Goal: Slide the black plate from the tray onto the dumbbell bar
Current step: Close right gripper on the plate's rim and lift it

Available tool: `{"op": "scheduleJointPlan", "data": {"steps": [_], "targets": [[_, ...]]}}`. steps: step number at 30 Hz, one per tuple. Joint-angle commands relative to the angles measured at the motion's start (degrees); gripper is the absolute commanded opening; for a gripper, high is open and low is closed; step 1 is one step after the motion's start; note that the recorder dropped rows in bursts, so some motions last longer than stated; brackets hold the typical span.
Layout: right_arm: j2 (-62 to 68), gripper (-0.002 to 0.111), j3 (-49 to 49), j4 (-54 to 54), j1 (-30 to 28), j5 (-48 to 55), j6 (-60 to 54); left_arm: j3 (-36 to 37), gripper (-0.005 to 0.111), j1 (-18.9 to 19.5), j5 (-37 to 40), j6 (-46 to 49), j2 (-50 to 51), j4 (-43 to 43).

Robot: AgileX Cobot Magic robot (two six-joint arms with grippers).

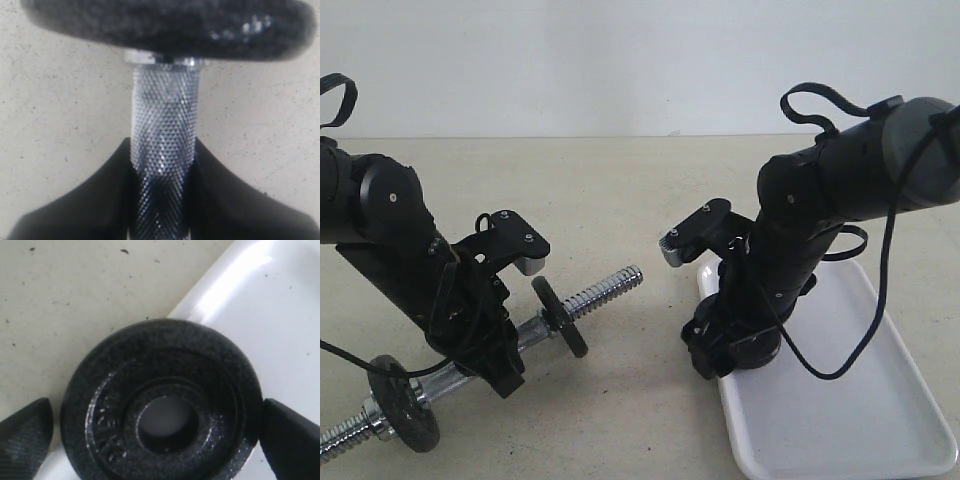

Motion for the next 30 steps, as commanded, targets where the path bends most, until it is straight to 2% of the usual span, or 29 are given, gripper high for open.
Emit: {"op": "scheduleJointPlan", "data": {"steps": [1,30], "targets": [[-0.1,0.105,-0.1,1.9,0.1,-1.2,0.3,0.2,0.004,-0.1,2.0,0.0,-0.9,-0.6],[-0.1,0.105,-0.1,3.5,0.1,-1.6,0.3,0.2,0.004,-0.1,2.4,0.0,-0.9,-0.6]]}}
